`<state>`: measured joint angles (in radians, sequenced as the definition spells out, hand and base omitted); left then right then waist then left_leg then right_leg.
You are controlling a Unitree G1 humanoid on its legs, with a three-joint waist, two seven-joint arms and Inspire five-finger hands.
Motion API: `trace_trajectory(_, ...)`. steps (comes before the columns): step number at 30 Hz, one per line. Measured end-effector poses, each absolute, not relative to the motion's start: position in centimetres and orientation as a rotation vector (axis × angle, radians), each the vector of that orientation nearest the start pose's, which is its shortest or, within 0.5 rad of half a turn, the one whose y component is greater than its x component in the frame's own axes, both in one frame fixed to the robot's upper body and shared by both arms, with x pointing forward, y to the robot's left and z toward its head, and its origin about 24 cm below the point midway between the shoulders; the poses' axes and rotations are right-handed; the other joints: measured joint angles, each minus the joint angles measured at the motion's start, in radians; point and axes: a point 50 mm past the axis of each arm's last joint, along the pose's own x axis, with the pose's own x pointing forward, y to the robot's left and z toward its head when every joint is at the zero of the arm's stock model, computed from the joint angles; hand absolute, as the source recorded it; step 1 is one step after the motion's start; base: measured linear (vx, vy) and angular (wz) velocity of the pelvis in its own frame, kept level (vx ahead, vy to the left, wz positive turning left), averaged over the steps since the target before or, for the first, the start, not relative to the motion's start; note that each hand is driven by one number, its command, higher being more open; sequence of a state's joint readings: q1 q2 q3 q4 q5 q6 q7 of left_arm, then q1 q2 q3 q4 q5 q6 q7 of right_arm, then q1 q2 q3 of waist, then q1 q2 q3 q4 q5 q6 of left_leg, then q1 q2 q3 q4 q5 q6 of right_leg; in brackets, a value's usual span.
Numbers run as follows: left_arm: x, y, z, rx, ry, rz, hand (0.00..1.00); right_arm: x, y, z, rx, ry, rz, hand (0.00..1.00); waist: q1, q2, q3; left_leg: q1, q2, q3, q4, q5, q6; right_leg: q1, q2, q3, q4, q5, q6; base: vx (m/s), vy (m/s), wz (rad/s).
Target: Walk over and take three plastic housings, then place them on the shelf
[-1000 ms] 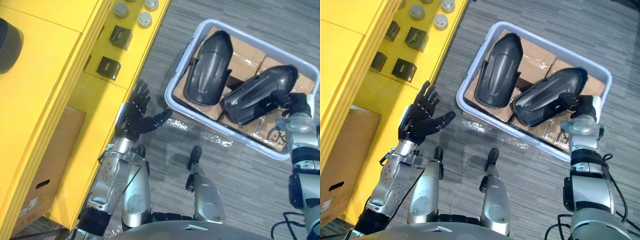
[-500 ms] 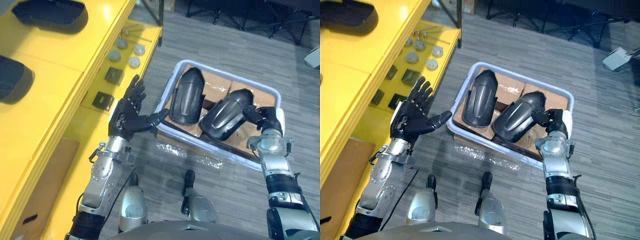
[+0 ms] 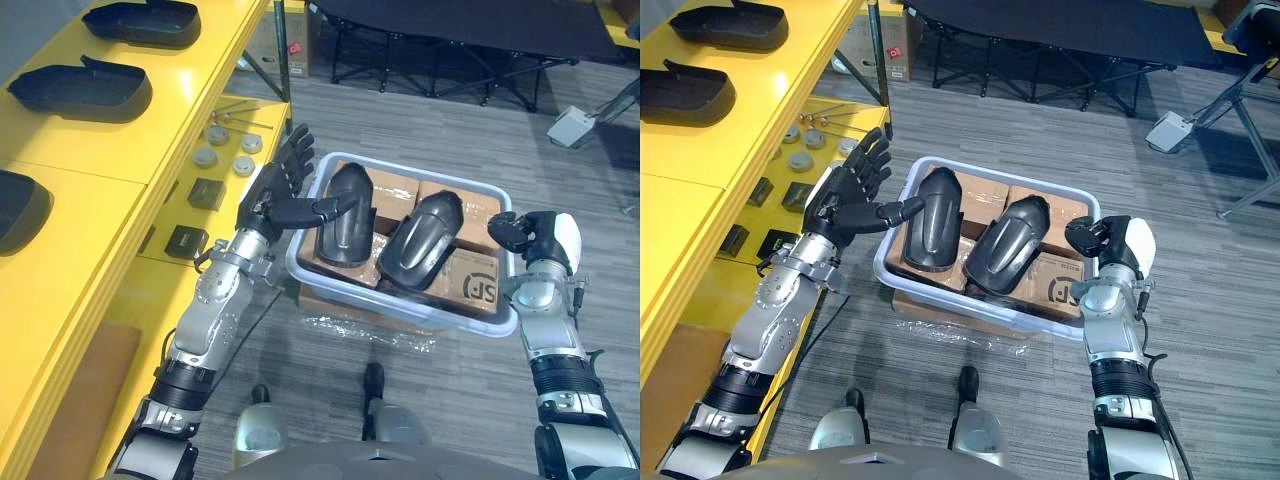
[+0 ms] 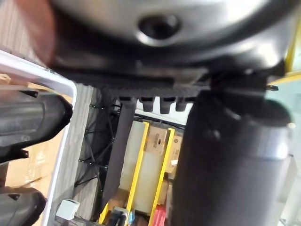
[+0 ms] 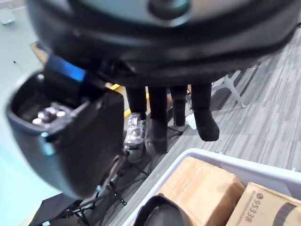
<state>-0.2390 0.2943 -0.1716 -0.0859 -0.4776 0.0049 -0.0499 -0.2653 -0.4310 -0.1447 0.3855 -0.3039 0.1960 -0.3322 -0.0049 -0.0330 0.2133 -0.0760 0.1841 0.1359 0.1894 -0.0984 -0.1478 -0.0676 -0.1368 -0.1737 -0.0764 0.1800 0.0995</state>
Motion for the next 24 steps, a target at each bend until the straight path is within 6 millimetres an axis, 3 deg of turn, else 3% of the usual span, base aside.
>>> trace_trajectory(5, 28.7, 13.8, 12.4, -0.167, -0.277, -0.317, 1.0, 28.6, -28.3, 5.7, -0.533, 0.062, -0.604, 1.0, -0.001, -0.008, -0.006, -0.002, 0.0, 0.006, 0.001, -0.001, 0.0, -0.007, 0.0, 0.009, 0.0, 0.001, 0.0, 0.0, 0.004, -0.04)
trace_trajectory(8, 28.4, 13.6, 13.0, -0.174, -0.343, -0.319, 1.0, 28.2, -27.3, 4.4, -0.26, 0.048, -0.673, 1.0, 0.003, -0.011, -0.008, -0.023, -0.001, 0.009, 0.018, -0.008, 0.001, -0.024, -0.002, 0.014, 0.0, 0.004, 0.001, -0.03, 0.013, -0.04)
trace_trajectory(10, 28.3, 13.5, 13.3, -0.184, -0.376, -0.327, 1.0, 27.5, -28.0, 2.7, -0.092, 0.099, -0.754, 1.0, 0.003, -0.009, -0.007, -0.043, -0.001, 0.006, 0.041, -0.019, 0.003, -0.034, -0.004, 0.015, 0.0, 0.005, 0.002, -0.04, 0.021, -0.01)
trace_trajectory(14, 28.0, 13.2, 13.8, -0.187, -0.404, -0.35, 1.0, 26.5, -29.9, 2.0, 0.009, 0.124, -0.895, 1.0, -0.001, 0.002, -0.001, -0.094, -0.003, 0.0, 0.083, -0.033, 0.008, -0.062, -0.008, 0.014, 0.0, 0.015, 0.005, -0.04, 0.027, 0.01)
trace_trajectory(17, 27.9, 12.8, 13.8, -0.188, -0.409, -0.374, 1.0, 26.2, -31.6, 2.7, -0.011, 0.111, -0.959, 1.0, -0.001, 0.028, 0.016, -0.126, 0.0, -0.003, 0.137, -0.059, 0.014, -0.07, -0.008, 0.017, 0.0, 0.021, 0.009, -0.06, 0.035, -0.02)
trace_trajectory(20, 27.8, 12.4, 13.9, -0.206, -0.43, -0.38, 1.0, 27.2, -32.9, 4.4, -0.04, 0.069, -0.98, 1.0, 0.0, 0.051, 0.061, -0.162, 0.003, -0.008, 0.196, -0.083, 0.021, -0.082, -0.01, 0.019, 0.003, 0.029, 0.013, -0.09, 0.041, -0.04)
trace_trajectory(24, 27.7, 12.4, 14.1, -0.209, -0.444, -0.38, 1.0, 29.1, -33.3, 7.1, -0.028, -0.007, -0.983, 1.0, 0.002, 0.055, 0.137, -0.217, 0.004, -0.012, 0.258, -0.099, 0.031, -0.112, -0.013, 0.027, 0.007, 0.042, 0.017, -0.13, 0.041, -0.03)
